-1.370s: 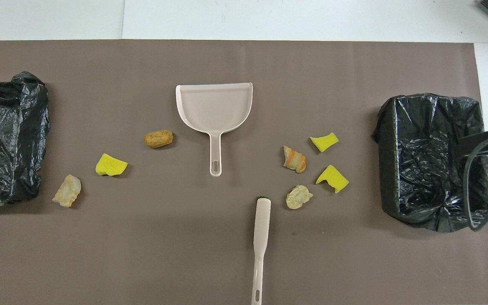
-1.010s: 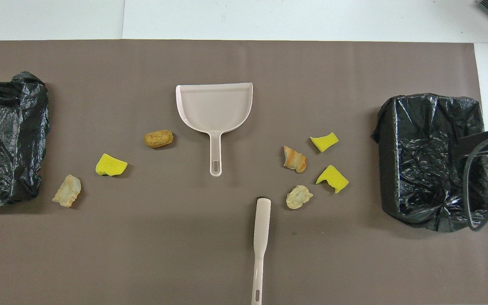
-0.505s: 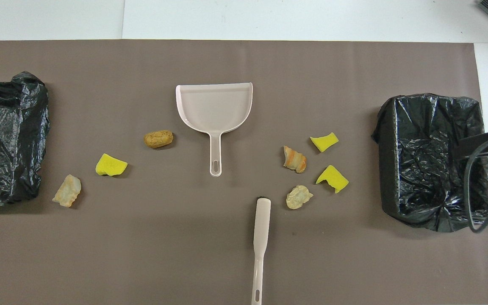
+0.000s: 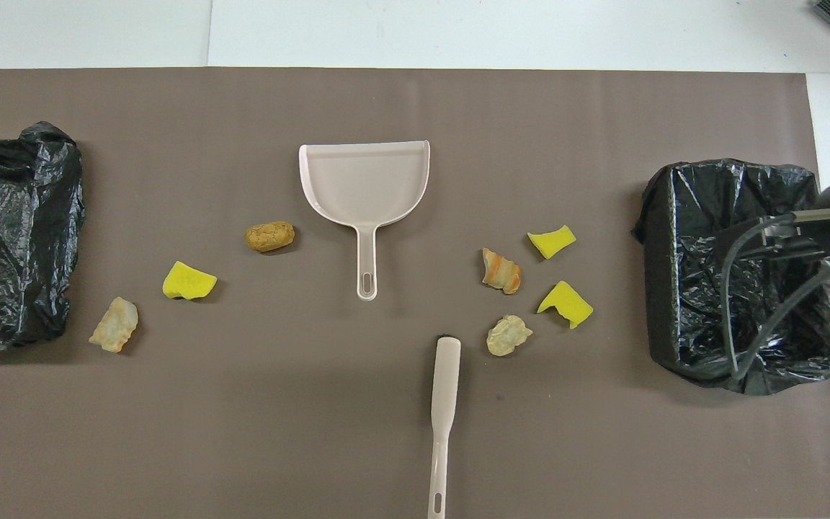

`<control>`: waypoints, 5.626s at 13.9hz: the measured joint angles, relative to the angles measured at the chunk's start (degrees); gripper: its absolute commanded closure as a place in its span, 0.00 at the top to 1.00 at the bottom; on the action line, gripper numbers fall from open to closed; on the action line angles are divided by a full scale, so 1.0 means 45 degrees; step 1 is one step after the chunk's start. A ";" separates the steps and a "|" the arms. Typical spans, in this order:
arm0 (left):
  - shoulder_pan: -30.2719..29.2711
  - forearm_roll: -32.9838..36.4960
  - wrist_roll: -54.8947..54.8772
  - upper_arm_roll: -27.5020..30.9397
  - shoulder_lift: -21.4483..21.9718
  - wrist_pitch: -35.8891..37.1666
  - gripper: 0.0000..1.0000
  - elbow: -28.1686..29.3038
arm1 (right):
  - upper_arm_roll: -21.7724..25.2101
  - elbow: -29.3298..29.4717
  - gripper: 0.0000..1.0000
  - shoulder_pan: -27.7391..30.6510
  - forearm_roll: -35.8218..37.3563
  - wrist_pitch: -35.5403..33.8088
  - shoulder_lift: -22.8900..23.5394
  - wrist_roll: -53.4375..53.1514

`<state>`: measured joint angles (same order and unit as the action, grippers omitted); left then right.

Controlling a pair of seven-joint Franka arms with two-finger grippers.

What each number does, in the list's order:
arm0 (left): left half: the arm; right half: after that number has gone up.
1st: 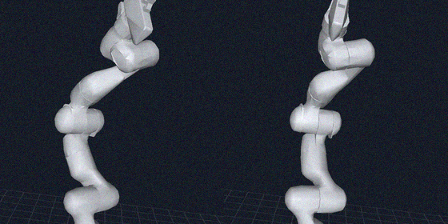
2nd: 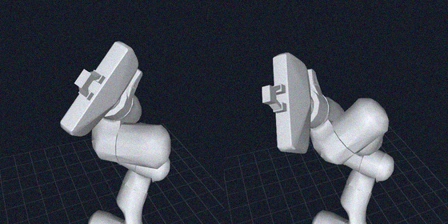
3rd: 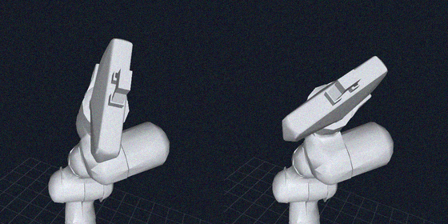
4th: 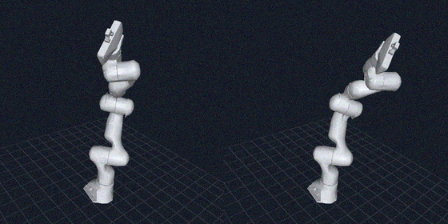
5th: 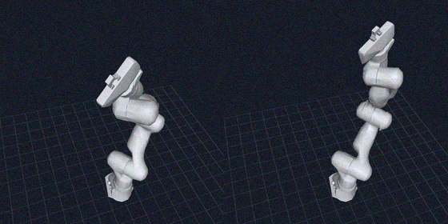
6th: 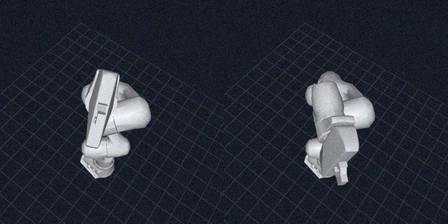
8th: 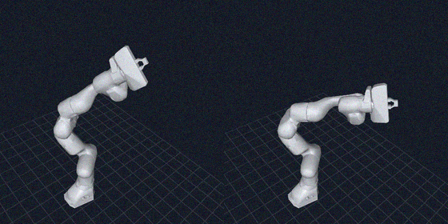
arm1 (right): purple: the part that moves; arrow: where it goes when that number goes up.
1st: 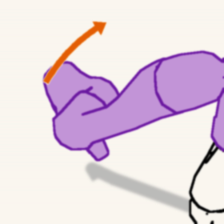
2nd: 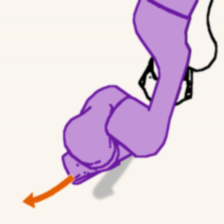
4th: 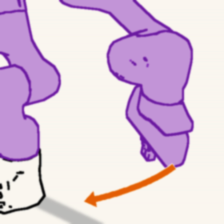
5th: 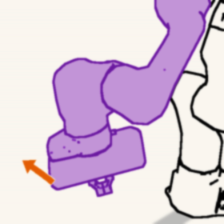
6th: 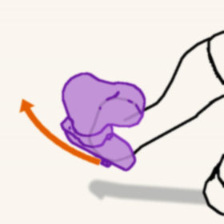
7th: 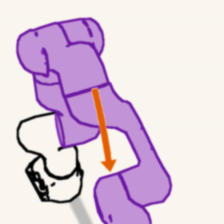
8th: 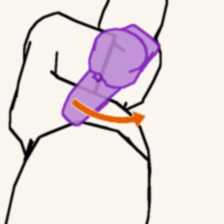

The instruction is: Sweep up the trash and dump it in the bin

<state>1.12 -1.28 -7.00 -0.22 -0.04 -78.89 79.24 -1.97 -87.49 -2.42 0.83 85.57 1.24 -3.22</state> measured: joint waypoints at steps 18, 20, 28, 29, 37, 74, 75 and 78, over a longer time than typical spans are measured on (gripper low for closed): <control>0.7754 -0.0641 0.7106 -0.0938 0.4688 -0.3378 1.00 0.8475 | -0.0165 0.2303 1.00 -0.2872 -0.0359 0.3038 0.4862 -0.3492; 0.9347 -0.0649 0.9050 -0.0940 0.4603 -0.5363 1.00 0.9728 | -0.0156 0.2302 1.00 -0.2868 -0.0359 0.3046 0.4892 -0.3492; 1.2745 -0.0654 1.4299 -0.0938 0.0485 -1.0813 1.00 1.0852 | -0.0133 0.2274 1.00 -0.2833 -0.0356 0.3059 0.4917 -0.3492; 1.2793 -0.0654 1.4350 -0.0931 0.0138 -1.1005 1.00 1.0831 | -0.0133 0.2267 1.00 -0.2833 -0.0356 0.3064 0.4917 -0.3492; 1.3184 -0.0654 1.4401 -0.0927 -0.0261 -1.1024 1.00 1.0819 | -0.0139 0.2262 1.00 -0.2836 -0.0356 0.3070 0.4917 -0.3492; 0.2758 0.2489 1.2117 -0.0388 0.4364 -0.4981 0.00 1.4043 | -0.0476 0.2246 1.00 -0.7105 -0.0960 0.5927 0.7620 -0.8652; 0.2617 0.2648 1.1830 -0.0407 0.4336 -0.5063 0.00 1.4270 | -0.0475 0.2246 1.00 -0.7193 -0.0955 0.6030 0.7713 -0.8639; 0.2113 0.3319 1.0864 -0.0410 0.4289 -0.5101 0.00 1.4516 | -0.0417 0.2256 0.52 -0.7174 -0.0921 0.6072 0.7778 -0.7964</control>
<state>10.63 13.66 41.88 -2.06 19.26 -101.85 144.56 -3.85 -77.34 -34.71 -3.32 112.89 36.24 -39.06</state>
